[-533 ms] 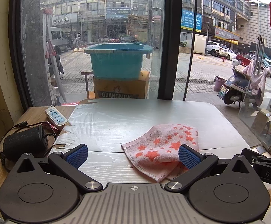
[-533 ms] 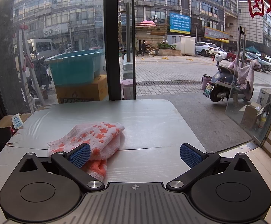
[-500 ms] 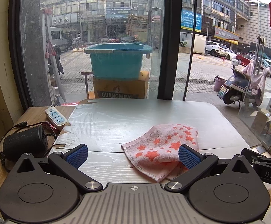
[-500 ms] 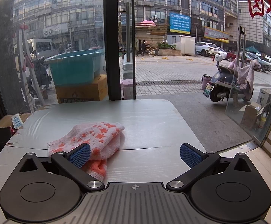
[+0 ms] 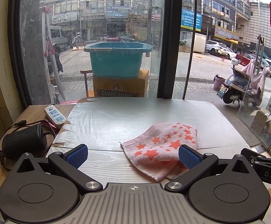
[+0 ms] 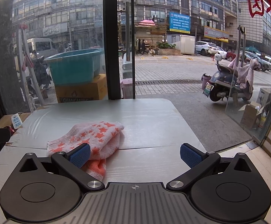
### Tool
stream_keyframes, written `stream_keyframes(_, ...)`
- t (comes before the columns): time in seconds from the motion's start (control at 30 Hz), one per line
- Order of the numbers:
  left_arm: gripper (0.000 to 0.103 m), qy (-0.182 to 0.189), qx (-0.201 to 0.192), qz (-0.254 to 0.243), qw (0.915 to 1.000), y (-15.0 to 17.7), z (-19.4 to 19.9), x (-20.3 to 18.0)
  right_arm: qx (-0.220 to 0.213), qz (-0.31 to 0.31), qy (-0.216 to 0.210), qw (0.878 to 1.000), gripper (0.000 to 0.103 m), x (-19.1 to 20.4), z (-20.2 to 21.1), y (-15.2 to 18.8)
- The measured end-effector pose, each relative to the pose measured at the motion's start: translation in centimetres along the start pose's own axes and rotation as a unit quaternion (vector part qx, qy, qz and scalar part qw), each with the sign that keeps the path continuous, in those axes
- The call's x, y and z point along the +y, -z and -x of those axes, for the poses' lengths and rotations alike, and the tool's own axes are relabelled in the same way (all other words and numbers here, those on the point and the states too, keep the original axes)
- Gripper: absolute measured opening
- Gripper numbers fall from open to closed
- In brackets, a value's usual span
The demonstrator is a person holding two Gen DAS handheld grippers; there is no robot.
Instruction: Fold towel
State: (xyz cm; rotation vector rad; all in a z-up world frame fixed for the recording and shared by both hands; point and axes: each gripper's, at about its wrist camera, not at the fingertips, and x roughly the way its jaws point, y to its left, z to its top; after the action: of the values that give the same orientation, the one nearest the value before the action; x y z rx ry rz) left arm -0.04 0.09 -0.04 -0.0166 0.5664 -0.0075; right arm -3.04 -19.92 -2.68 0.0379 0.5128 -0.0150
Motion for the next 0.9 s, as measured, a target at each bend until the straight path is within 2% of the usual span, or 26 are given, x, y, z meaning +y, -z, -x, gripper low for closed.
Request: stream_keyframes(0.9, 0.103, -0.011, 0.001, 0.006, 0.9999, -0.21, -0.22, -0.03, -0.003, -0.001, 0.003, 1.000, 0.103, 0.10, -0.20, -0.28)
